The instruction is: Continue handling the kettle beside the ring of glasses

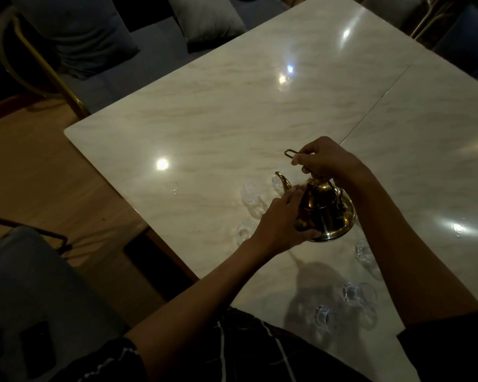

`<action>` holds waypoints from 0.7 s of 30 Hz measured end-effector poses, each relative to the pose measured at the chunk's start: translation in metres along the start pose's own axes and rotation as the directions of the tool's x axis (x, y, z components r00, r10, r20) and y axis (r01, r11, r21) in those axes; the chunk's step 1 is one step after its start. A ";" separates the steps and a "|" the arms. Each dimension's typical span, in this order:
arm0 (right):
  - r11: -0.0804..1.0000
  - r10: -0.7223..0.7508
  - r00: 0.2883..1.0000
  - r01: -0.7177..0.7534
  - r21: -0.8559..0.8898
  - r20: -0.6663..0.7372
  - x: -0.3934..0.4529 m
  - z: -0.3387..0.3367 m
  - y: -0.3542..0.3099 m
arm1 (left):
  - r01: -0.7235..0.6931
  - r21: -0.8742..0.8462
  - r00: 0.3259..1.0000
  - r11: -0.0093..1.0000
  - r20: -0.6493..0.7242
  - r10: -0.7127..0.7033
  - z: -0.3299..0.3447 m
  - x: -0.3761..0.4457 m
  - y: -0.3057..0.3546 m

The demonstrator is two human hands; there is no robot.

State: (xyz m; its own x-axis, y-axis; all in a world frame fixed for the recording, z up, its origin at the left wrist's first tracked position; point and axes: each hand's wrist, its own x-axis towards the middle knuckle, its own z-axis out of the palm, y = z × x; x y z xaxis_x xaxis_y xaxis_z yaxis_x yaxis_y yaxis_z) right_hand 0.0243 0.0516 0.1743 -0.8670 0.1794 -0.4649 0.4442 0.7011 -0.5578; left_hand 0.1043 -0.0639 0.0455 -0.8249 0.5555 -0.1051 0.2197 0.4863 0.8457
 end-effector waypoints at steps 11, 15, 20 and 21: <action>1.000 0.004 1.000 -0.004 -0.001 0.007 0.001 0.000 0.002 | 0.010 0.004 1.000 1.000 -0.001 -0.010 0.004 0.001 -0.003; 1.000 0.015 1.000 -0.015 0.001 0.011 0.003 0.002 0.003 | 0.013 0.016 1.000 1.000 0.004 -0.013 0.002 0.001 -0.004; 1.000 0.015 1.000 -0.015 0.005 0.012 0.007 0.006 0.004 | 0.023 0.015 1.000 1.000 0.005 -0.023 0.001 0.000 -0.005; 1.000 0.015 1.000 -0.015 0.001 0.011 0.008 0.006 0.005 | 0.026 0.014 1.000 1.000 0.006 -0.026 0.001 0.000 -0.005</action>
State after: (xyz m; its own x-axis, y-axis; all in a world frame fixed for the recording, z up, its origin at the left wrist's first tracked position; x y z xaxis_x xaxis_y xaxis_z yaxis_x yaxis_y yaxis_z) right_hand 0.0212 0.0518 0.1639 -0.8577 0.1822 -0.4807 0.4574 0.6973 -0.5518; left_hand 0.1039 -0.0656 0.0405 -0.8270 0.5468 -0.1305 0.2055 0.5102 0.8351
